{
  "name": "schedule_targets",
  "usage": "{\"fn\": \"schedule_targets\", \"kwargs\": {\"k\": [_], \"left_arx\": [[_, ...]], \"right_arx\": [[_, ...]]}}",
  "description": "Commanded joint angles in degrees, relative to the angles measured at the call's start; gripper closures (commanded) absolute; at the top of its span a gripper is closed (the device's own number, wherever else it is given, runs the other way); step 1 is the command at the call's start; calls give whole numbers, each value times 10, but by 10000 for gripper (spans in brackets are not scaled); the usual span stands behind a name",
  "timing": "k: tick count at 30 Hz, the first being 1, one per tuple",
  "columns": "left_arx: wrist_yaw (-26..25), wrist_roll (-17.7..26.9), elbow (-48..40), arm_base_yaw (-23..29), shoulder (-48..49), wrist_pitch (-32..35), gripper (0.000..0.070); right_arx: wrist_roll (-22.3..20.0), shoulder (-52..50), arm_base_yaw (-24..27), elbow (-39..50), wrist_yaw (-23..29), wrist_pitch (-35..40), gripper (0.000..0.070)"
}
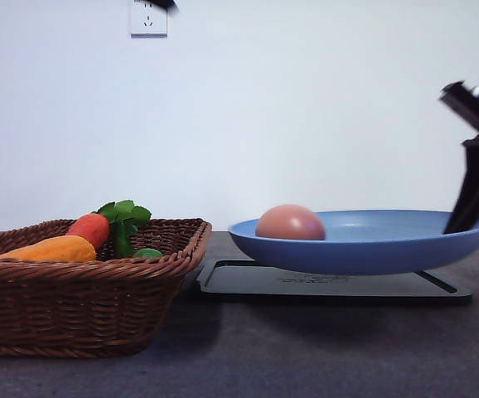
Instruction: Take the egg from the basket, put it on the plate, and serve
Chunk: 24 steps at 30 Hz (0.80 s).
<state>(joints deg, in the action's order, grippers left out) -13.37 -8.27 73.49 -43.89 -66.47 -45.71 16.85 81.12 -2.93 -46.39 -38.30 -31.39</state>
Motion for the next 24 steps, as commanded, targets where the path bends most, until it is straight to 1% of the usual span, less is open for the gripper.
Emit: {"fn": "schedule_targets", "kwargs": {"k": [1, 5, 11, 14, 17, 19, 23, 24], "left_arx": [[2, 8, 12, 7, 17, 1, 240], [12, 14, 12, 37, 72, 0, 240], [74, 24, 12, 62, 129, -15, 240], [96, 29, 12, 70, 144, -22, 240], [101, 29, 12, 73, 149, -32, 240], [101, 29, 12, 73, 149, -38, 240], [101, 29, 12, 73, 147, -40, 240], [101, 29, 12, 73, 147, -40, 240]], "right_arx": [[-16, 41, 2, -35, -6, 16, 700], [-13, 124, 2, -93, -5, 49, 700], [-8, 230, 2, -175, -2, 59, 700], [-9, 263, 2, -202, -2, 59, 700], [-10, 276, 2, -214, 2, 60, 696], [-10, 277, 2, -216, 19, 65, 639], [-10, 277, 2, -216, 32, 69, 459], [-10, 276, 2, -216, 34, 69, 450]]}}
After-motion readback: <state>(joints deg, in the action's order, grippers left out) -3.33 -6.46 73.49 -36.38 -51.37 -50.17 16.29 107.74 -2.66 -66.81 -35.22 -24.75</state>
